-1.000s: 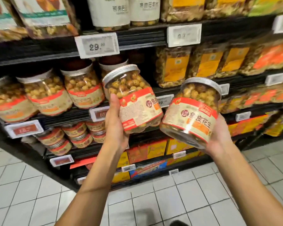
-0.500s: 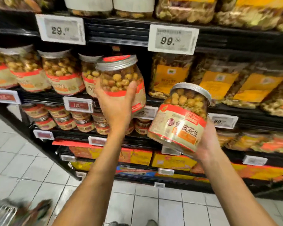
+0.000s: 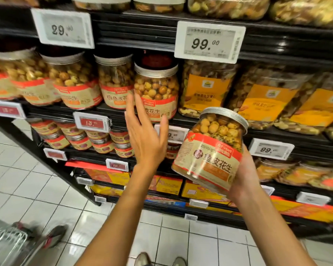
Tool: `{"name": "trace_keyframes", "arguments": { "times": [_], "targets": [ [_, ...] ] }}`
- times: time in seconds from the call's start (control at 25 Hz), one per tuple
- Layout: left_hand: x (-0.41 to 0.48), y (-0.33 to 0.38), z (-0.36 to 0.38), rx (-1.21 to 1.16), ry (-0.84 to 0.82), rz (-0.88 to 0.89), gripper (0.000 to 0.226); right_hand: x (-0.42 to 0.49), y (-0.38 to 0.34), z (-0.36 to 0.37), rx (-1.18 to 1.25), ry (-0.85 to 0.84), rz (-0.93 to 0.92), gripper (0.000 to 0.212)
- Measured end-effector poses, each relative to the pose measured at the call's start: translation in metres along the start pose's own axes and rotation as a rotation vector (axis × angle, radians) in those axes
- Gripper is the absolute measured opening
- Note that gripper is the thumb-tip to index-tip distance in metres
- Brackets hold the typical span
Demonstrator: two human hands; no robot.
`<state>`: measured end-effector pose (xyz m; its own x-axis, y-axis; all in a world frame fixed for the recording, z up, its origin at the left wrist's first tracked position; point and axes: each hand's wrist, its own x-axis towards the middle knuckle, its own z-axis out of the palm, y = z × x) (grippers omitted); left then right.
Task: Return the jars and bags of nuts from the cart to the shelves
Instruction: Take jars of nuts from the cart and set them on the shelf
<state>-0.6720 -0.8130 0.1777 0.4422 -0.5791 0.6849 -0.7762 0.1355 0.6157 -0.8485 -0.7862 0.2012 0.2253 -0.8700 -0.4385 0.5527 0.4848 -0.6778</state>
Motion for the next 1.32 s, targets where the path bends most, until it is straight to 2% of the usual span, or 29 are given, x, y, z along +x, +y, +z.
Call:
{"name": "trace_keyframes", "arguments": {
  "times": [0.12,0.2,0.48,0.52,0.56,0.64,0.68,0.72,0.76,0.84,0.96,1.04,1.08,1.16,1.24,1.32],
  "targets": [
    [-0.01,-0.036,-0.019,0.201,-0.057,0.394,0.052,0.003,0.001,0.006,0.008,0.017,-0.003,0.053],
    [-0.008,-0.043,-0.017,0.279,-0.129,0.576,0.046,0.006,0.003,0.012,0.03,0.021,-0.014,0.054],
    [0.012,-0.045,-0.022,0.229,-0.282,0.577,0.046,0.006,0.014,0.04,0.027,0.026,-0.077,0.051],
    [0.016,-0.044,-0.028,0.17,-0.313,0.538,0.044,0.007,0.016,0.045,0.012,0.038,-0.086,0.05],
    [0.019,-0.041,-0.037,0.055,-0.315,0.419,0.039,0.007,0.019,0.049,-0.013,0.055,-0.091,0.049],
    [0.026,-0.037,-0.057,-0.334,-0.306,-0.063,0.03,0.008,0.023,0.063,-0.056,0.093,-0.107,0.05],
    [0.029,-0.032,-0.069,-0.563,-0.374,-0.321,0.035,0.008,0.025,0.071,-0.089,0.1,-0.129,0.053],
    [0.032,-0.032,-0.077,-0.715,-0.466,-0.501,0.044,0.01,0.028,0.081,-0.127,0.1,-0.154,0.054],
    [0.034,-0.03,-0.085,-0.771,-0.58,-0.586,0.054,0.009,0.031,0.092,-0.166,0.097,-0.173,0.054],
    [0.031,-0.025,-0.098,-0.683,-0.687,-0.491,0.068,0.008,0.041,0.115,-0.267,0.055,-0.221,0.055],
    [0.025,-0.024,-0.106,-0.669,-0.417,-0.397,0.069,0.012,0.052,0.141,-0.409,-0.094,-0.27,0.064],
    [0.028,-0.036,-0.109,-0.692,-0.289,-0.322,0.068,0.012,0.056,0.151,-0.41,-0.206,-0.352,0.067],
    [0.031,-0.043,-0.111,-0.71,-0.261,-0.319,0.068,0.01,0.06,0.152,-0.371,-0.231,-0.401,0.065],
    [0.037,-0.057,-0.114,-0.741,-0.201,-0.38,0.068,0.004,0.077,0.143,-0.402,-0.154,-0.607,0.053],
    [0.041,-0.069,-0.113,-0.691,-0.124,-0.444,0.07,-0.003,0.1,0.128,-0.724,-0.056,-0.92,0.037],
    [0.044,-0.074,-0.108,-0.629,-0.062,-0.463,0.068,-0.004,0.119,0.12,-1.003,-0.121,-1.021,0.04]
  ]
}}
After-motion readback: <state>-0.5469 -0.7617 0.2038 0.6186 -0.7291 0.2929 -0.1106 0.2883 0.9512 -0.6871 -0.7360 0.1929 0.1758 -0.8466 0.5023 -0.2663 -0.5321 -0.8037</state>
